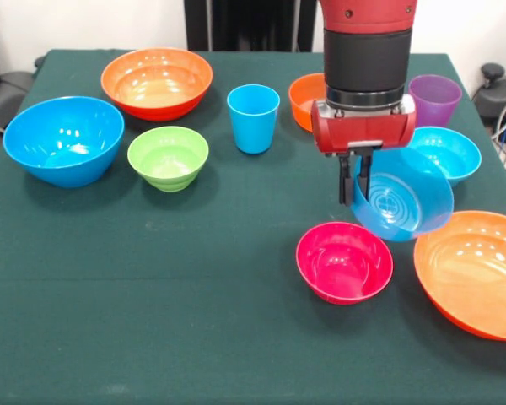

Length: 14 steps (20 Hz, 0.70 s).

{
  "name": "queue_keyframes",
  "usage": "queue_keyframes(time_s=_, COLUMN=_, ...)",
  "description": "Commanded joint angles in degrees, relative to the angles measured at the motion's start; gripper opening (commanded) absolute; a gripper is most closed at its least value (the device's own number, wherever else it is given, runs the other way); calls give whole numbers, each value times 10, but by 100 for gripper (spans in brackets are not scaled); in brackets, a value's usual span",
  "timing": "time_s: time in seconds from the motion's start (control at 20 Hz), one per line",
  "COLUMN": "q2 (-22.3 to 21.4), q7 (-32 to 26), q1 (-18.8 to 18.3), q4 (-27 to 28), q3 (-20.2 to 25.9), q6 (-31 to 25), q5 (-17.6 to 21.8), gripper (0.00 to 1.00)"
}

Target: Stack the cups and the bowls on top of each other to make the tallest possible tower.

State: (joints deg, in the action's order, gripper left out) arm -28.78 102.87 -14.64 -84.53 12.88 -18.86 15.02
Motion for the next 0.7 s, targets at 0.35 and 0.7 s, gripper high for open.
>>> queue_keyframes(time_s=0.35, q2=43, q7=-21, q1=-6, q4=27, q3=50, q6=-45, q5=15, gripper=0)
queue_keyframes(time_s=0.7, q2=52, q7=-22, q1=-5, q4=34, q3=45, q6=-45, q5=20, gripper=0)
